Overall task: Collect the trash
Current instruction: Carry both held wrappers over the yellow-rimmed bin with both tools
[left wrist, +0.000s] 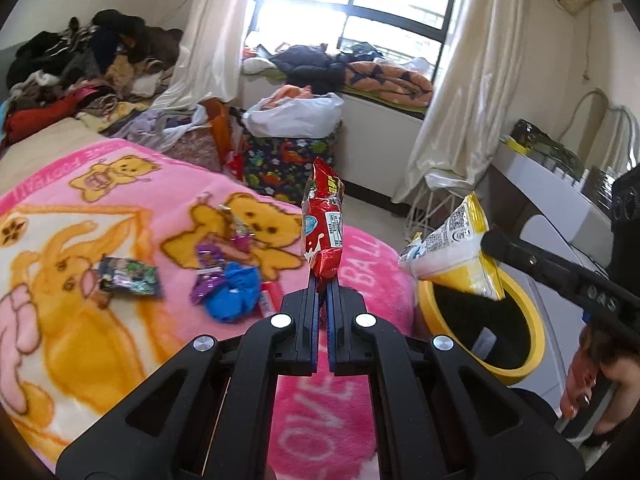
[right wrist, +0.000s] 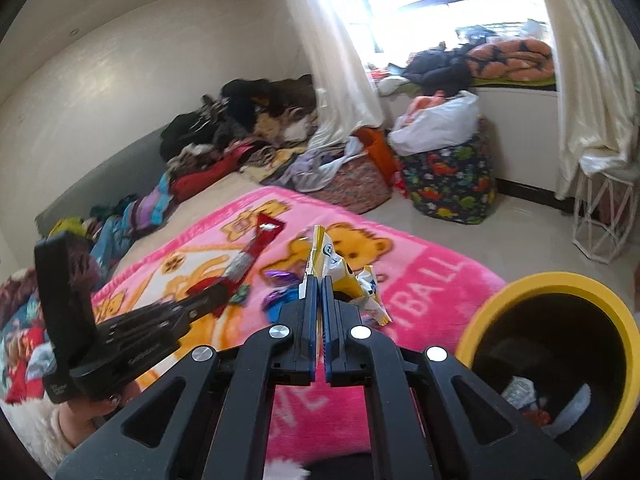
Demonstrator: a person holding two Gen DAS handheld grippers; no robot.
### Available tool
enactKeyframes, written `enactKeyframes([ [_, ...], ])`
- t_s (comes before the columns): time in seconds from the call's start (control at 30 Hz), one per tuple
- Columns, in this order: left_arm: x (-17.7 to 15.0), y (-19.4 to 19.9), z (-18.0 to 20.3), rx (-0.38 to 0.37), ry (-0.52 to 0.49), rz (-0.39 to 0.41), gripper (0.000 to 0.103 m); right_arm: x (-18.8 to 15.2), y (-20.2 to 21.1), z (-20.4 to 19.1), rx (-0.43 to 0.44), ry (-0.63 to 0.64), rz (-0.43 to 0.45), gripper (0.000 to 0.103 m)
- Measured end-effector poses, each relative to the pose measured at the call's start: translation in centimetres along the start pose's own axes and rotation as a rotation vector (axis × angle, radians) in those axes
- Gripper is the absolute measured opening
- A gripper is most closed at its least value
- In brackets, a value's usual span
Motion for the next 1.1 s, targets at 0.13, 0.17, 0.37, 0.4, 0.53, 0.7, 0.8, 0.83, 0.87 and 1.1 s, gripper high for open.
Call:
enactKeyframes([
  [0.13,0.0,-0.5,1.3,-0.014,-0.014,-0.009,0.001,0.7,1.4,2.7,-0.034,-0.047,0.041,0.003],
  [0.17,0.0,-0.5,1.6,-0.021,-0.011,-0.009,0.001,0.9,1.8,3.4,-0.048,-0.051,0.049,0.003],
  [0.37,0.0,-1.2,4.2,-0.054,-0.060,-0.024,0.001,1.1,3.2,6.3,-0.100,-0.090,0.086,0.003],
  [0.4,-0.1,-1.4,4.7,-0.059,-0.066,-0.027,0.001,1.2,3.5,6.9,-0.111,-0.099,0.090,0.003],
  [0.53,0.0,-1.9,6.4,-0.087,-0.091,-0.033,0.001,1.2,4.4,8.6,-0.139,-0.127,0.102,0.003],
  [0.7,-0.4,-2.6,8.4,-0.113,-0.115,-0.044,0.001,1.1,5.3,10.7,-0.168,-0.164,0.115,0.003],
  [0.8,-0.6,-3.1,9.7,-0.130,-0.141,-0.052,0.001,0.9,5.9,11.9,-0.182,-0.187,0.122,0.003],
  [0.83,-0.8,-3.1,10.1,-0.135,-0.148,-0.053,0.001,0.7,6.1,12.2,-0.185,-0.193,0.124,0.003],
  [0.87,-0.9,-3.2,10.4,-0.139,-0.152,-0.054,0.001,0.6,6.3,12.7,-0.189,-0.202,0.124,0.003],
  [1.1,-1.6,-4.4,12.5,-0.168,-0.181,-0.077,0.001,-0.1,7.2,14.8,-0.218,-0.241,0.121,0.003],
])
Point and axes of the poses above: each gripper's, at about its wrist camera, not at the fingertips, and y roughly against the way its jaws point, z to its right, x to its top, the point moved 6 cm from there along -y, roughly the way its jaws point, and after that the axes turned 2 degrees about z, right-handed, at the moved point
